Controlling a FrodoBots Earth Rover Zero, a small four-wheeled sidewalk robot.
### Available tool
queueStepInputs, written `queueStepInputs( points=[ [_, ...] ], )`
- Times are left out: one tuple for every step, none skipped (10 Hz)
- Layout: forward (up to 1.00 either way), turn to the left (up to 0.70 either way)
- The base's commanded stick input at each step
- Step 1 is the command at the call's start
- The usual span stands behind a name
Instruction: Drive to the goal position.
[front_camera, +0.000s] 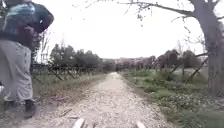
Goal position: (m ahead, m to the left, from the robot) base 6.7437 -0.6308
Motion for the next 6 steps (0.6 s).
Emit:
queueStepInputs(
  points=[
    [0.50, 0.00],
    [0.50, 0.00],
    [0.50, 0.00],
    [0.50, 0.00],
    [0.50, 0.00],
    [0.50, 0.00]
  ],
)
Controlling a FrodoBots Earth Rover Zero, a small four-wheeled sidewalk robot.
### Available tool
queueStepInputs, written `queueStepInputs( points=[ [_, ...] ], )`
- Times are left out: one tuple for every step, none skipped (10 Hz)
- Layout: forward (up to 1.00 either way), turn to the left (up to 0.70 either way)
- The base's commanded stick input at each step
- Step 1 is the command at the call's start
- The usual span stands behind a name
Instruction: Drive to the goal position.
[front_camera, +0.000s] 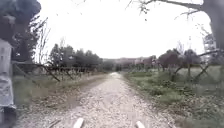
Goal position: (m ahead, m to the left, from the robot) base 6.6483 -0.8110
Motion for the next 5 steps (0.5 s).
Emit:
queueStepInputs(
  points=[
    [0.50, 0.00],
    [0.50, 0.00],
    [0.50, 0.00],
    [0.50, 0.00],
    [0.50, 0.00]
  ],
)
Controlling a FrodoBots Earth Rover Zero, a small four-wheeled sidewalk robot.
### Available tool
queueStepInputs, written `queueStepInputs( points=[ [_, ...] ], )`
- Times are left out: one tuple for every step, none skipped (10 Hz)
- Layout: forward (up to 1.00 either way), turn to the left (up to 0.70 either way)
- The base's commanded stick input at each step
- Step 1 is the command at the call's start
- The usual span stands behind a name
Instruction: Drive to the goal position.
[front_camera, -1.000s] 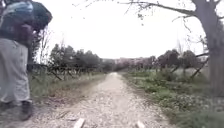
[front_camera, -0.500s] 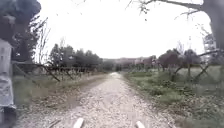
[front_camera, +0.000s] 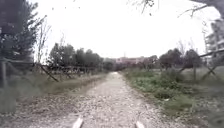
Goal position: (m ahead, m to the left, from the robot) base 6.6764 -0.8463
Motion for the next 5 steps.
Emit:
queueStepInputs(
  points=[
    [0.50, 0.00],
    [0.50, 0.00],
    [0.50, 0.00],
    [0.50, 0.00],
    [0.50, 0.00]
  ],
)
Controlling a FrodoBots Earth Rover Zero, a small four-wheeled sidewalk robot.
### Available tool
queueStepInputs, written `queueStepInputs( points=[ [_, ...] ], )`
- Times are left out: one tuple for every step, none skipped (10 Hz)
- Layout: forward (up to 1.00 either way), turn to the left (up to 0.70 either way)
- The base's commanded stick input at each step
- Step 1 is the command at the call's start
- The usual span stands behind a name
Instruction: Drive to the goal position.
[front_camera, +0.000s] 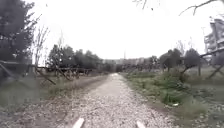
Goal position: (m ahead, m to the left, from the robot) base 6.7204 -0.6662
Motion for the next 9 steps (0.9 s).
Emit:
queueStepInputs(
  points=[
    [0.50, 0.00],
    [0.50, 0.00],
    [0.50, 0.00],
    [0.50, 0.00],
    [0.50, 0.00],
    [0.50, 0.00],
    [0.50, 0.00],
    [0.50, 0.00],
    [0.50, 0.00]
  ],
)
